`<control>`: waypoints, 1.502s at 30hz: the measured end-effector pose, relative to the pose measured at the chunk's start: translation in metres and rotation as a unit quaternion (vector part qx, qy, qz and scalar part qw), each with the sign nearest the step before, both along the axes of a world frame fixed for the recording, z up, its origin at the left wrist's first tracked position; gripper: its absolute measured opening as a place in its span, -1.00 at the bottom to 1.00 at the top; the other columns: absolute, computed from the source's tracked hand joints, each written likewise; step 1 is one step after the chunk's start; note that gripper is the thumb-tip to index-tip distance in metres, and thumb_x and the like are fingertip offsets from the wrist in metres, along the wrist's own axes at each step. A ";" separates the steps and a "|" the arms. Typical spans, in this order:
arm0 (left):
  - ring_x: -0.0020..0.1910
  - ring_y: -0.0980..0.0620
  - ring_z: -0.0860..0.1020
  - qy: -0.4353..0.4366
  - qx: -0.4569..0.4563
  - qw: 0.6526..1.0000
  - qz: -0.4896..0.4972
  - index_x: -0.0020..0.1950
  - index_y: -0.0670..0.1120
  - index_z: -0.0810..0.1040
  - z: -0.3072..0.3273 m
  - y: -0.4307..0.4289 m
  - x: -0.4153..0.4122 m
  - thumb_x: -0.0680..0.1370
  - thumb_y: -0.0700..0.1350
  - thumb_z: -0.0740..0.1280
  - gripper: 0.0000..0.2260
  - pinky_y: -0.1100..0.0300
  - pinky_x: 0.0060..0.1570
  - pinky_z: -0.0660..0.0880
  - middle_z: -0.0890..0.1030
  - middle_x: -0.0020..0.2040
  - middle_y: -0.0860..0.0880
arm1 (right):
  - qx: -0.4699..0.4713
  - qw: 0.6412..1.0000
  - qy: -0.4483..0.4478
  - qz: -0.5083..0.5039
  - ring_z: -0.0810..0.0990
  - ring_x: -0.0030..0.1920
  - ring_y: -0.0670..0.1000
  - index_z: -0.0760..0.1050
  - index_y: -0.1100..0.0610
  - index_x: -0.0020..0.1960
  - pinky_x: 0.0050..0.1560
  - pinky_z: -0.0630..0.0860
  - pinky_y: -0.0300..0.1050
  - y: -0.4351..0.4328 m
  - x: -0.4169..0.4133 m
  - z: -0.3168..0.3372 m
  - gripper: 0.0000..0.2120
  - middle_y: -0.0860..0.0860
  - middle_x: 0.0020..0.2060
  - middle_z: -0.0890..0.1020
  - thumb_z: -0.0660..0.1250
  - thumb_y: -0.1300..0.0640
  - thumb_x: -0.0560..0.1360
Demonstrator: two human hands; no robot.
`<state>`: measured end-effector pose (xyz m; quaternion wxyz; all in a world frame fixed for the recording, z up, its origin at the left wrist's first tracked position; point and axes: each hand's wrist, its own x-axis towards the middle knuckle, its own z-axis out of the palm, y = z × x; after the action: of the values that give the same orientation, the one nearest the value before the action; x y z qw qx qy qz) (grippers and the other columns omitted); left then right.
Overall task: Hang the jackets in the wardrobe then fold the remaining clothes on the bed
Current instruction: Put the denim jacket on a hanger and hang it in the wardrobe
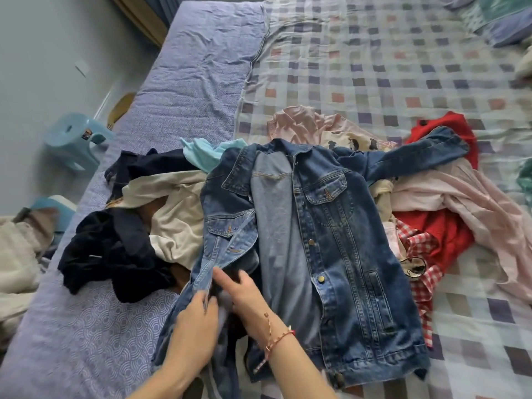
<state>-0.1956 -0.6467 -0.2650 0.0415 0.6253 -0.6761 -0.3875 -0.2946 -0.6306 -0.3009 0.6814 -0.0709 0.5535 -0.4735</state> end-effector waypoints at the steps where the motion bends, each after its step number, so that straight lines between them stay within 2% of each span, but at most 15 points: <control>1: 0.13 -0.19 0.52 0.014 0.011 1.000 -0.014 0.05 -0.05 0.50 0.009 0.007 -0.008 0.59 -0.08 0.13 -0.82 0.07 0.01 0.38 0.61 0.07 -0.17 | -0.020 0.999 0.049 0.009 0.58 -0.12 -0.20 0.44 0.13 0.11 -0.12 0.49 -0.36 -0.009 -0.005 0.007 -0.66 -0.03 -0.04 0.61 0.45 0.07 0.41; 5: 0.19 -0.15 0.52 0.006 0.062 0.978 -0.198 0.41 0.14 0.24 0.027 0.030 -0.039 0.42 0.14 0.04 -0.46 0.07 0.11 0.46 0.59 0.18 -0.14 | -0.080 0.977 0.195 0.028 0.44 -0.47 -0.39 0.47 0.05 -0.16 -0.33 0.36 -0.52 -0.011 -0.052 0.032 -0.79 -0.17 -0.32 0.54 0.31 0.36 0.41; 9: -0.06 0.14 0.53 0.002 0.264 0.891 -0.369 0.02 0.10 0.44 0.016 0.013 -0.058 0.60 0.19 0.04 -0.74 0.28 0.05 0.46 0.59 0.03 0.00 | 0.035 0.961 0.274 -0.014 0.48 -0.36 -0.05 0.52 0.16 -0.11 -0.46 0.33 -0.36 0.039 -0.126 0.004 -0.82 0.00 -0.38 0.54 0.24 0.39 0.40; 11: -0.06 0.04 0.53 -0.029 0.173 0.918 -0.356 -0.13 -0.03 0.48 -0.022 -0.022 -0.054 0.58 0.19 0.09 -0.65 0.17 0.03 0.43 0.60 -0.10 -0.05 | 0.178 0.912 0.369 0.031 0.57 -0.03 0.12 0.51 0.20 0.11 -0.11 0.48 -0.21 0.066 -0.157 -0.042 -0.77 0.12 -0.04 0.60 0.24 0.30 0.47; 13: 0.07 -0.07 0.54 -0.091 0.063 0.952 -0.285 0.02 -0.13 0.53 -0.068 -0.065 -0.037 0.51 0.16 0.17 -0.62 0.13 0.00 0.41 0.58 0.00 -0.11 | 0.279 0.863 0.399 0.135 0.53 0.15 0.16 0.46 0.21 0.21 0.09 0.43 -0.12 0.096 -0.172 -0.084 -0.70 0.16 0.13 0.57 0.25 0.20 0.49; 17: 0.29 -0.18 0.37 -0.299 0.066 0.928 -0.211 0.35 -0.14 0.29 -0.124 -0.123 0.011 0.51 0.12 0.28 -0.48 0.03 0.21 0.39 0.36 0.31 -0.18 | 0.288 0.877 0.347 0.166 0.50 -0.03 0.03 0.47 0.15 0.05 0.05 0.42 -0.16 0.122 -0.148 -0.108 -0.83 0.08 -0.06 0.54 0.25 0.28 0.46; 21: 0.33 -0.19 0.33 -0.347 0.111 0.912 -0.189 0.39 -0.11 0.18 -0.152 -0.143 0.027 0.43 0.26 0.33 -0.29 0.00 0.23 0.35 0.31 0.36 -0.17 | 0.229 0.898 0.341 0.156 0.56 -0.05 -0.04 0.49 0.04 -0.15 0.03 0.45 -0.18 0.092 -0.108 -0.094 -0.95 -0.06 -0.18 0.59 0.31 0.13 0.50; 24: 0.30 -0.17 0.38 -0.315 0.124 0.926 -0.166 0.36 -0.12 0.24 -0.170 -0.151 0.021 0.40 0.29 0.33 -0.29 0.01 0.18 0.38 0.39 0.34 -0.14 | 0.207 0.895 0.344 0.193 0.52 -0.19 -0.01 0.43 0.04 -0.30 -0.01 0.47 -0.08 0.051 -0.069 -0.085 -0.68 -0.04 -0.32 0.55 0.27 -0.17 0.49; 27: 0.19 -0.18 0.47 -0.269 0.090 0.946 -0.158 0.17 -0.17 0.34 -0.177 -0.155 0.010 0.51 0.07 0.31 -0.61 0.03 0.08 0.43 0.49 0.23 -0.16 | 0.280 0.868 0.343 0.225 0.52 0.18 0.10 0.37 0.15 0.18 0.15 0.42 -0.06 0.009 -0.023 -0.080 -0.36 0.09 0.15 0.53 0.19 -0.39 0.42; 30: 0.08 -0.24 0.48 -0.234 0.066 0.946 -0.213 0.01 -0.18 0.28 -0.172 -0.161 0.008 0.53 -0.15 0.23 -0.83 0.06 -0.09 0.36 0.51 0.12 -0.24 | 0.350 0.854 0.346 0.165 0.52 0.21 0.12 0.13 0.17 0.19 0.13 0.44 -0.07 -0.015 0.009 -0.089 -0.46 0.11 0.24 0.45 0.28 -0.16 0.47; 33: 0.10 -0.26 0.50 -0.286 0.017 0.932 -0.221 0.19 -0.15 0.32 -0.147 -0.192 0.042 0.54 -0.14 0.21 -0.75 0.05 -0.08 0.38 0.51 0.14 -0.23 | 0.329 0.870 0.335 0.150 0.56 0.14 0.18 0.12 0.17 0.11 0.06 0.45 -0.06 -0.023 0.014 -0.097 -0.68 0.14 0.16 0.55 0.22 0.17 0.48; 37: 0.04 -0.27 0.52 -0.406 -0.063 0.896 -0.169 0.16 -0.15 0.35 -0.101 -0.259 0.105 0.57 -0.13 0.18 -0.80 -0.01 -0.04 0.44 0.49 0.10 -0.25 | 0.191 0.851 0.353 0.338 0.53 0.14 0.22 0.18 0.13 0.07 -0.10 0.38 -0.07 -0.013 0.005 -0.101 -0.75 0.18 0.15 0.53 0.20 0.17 0.47; 41: 0.28 -0.24 0.37 -0.495 0.037 0.853 -0.164 0.30 -0.11 0.32 -0.093 -0.289 0.082 0.57 -0.10 0.14 -0.70 -0.06 0.24 0.34 0.35 0.30 -0.23 | 0.112 0.823 0.288 0.477 0.55 0.15 0.20 0.36 0.12 -0.07 0.05 0.46 -0.02 -0.018 -0.001 -0.099 -0.83 0.17 0.08 0.54 0.23 0.01 0.53; 43: 0.29 -0.22 0.37 -0.419 0.015 0.887 -0.195 0.32 -0.13 0.32 -0.095 -0.288 0.036 0.56 -0.11 0.16 -0.66 -0.02 0.24 0.35 0.36 0.31 -0.22 | 0.103 0.837 0.291 0.451 0.60 -0.04 0.12 0.32 0.05 -0.30 -0.09 0.48 -0.07 -0.030 -0.015 -0.098 -0.74 0.10 -0.16 0.53 0.22 0.01 0.53; 45: 0.24 -0.21 0.42 -0.278 -0.083 0.928 -0.235 0.30 -0.16 0.38 -0.092 -0.284 -0.020 0.55 -0.15 0.17 -0.67 0.00 0.17 0.38 0.43 0.26 -0.21 | 0.114 0.895 0.293 0.315 0.59 -0.33 0.02 0.36 0.04 -0.32 -0.29 0.48 -0.14 -0.046 -0.036 -0.095 -0.75 0.02 -0.36 0.53 0.21 0.09 0.53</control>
<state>-0.2159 -0.9310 -0.3574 -0.1893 0.5253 -0.8178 -0.1393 -0.3302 -0.6763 -0.3956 0.6054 -0.2991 0.7269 -0.1250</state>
